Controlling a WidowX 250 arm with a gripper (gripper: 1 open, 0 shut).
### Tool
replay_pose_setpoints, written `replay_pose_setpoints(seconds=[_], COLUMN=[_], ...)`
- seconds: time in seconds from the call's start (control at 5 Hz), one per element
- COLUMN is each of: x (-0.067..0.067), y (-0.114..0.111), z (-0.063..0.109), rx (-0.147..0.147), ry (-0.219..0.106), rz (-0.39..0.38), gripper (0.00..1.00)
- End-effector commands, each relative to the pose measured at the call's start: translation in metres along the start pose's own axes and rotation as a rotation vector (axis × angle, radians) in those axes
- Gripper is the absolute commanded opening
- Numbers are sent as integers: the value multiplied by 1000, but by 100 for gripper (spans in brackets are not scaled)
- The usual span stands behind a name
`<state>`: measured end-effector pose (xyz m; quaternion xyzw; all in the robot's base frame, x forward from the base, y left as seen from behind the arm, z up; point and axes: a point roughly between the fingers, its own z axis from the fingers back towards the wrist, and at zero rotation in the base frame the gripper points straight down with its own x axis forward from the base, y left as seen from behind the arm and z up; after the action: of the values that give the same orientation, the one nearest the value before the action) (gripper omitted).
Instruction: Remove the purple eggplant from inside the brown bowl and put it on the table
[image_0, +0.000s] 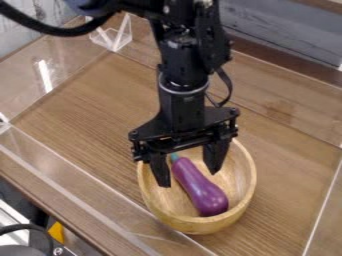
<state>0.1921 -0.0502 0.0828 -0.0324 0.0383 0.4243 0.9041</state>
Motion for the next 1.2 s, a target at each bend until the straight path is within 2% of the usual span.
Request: replay_pose_setpoints(seconds=[0.0,0.2,0.6,0.8,1.0], x=[-1,-3,-10,-13,-7], y=[-14,-23,-28,-29,-27], z=[8,13,-17,-32,-44], rx=[-22,-33,-26,-33,-50], ry=[-19,-22,-21,-22,-26], rz=[29,73,26,-19,23], gripper=[100,100,100,100,100])
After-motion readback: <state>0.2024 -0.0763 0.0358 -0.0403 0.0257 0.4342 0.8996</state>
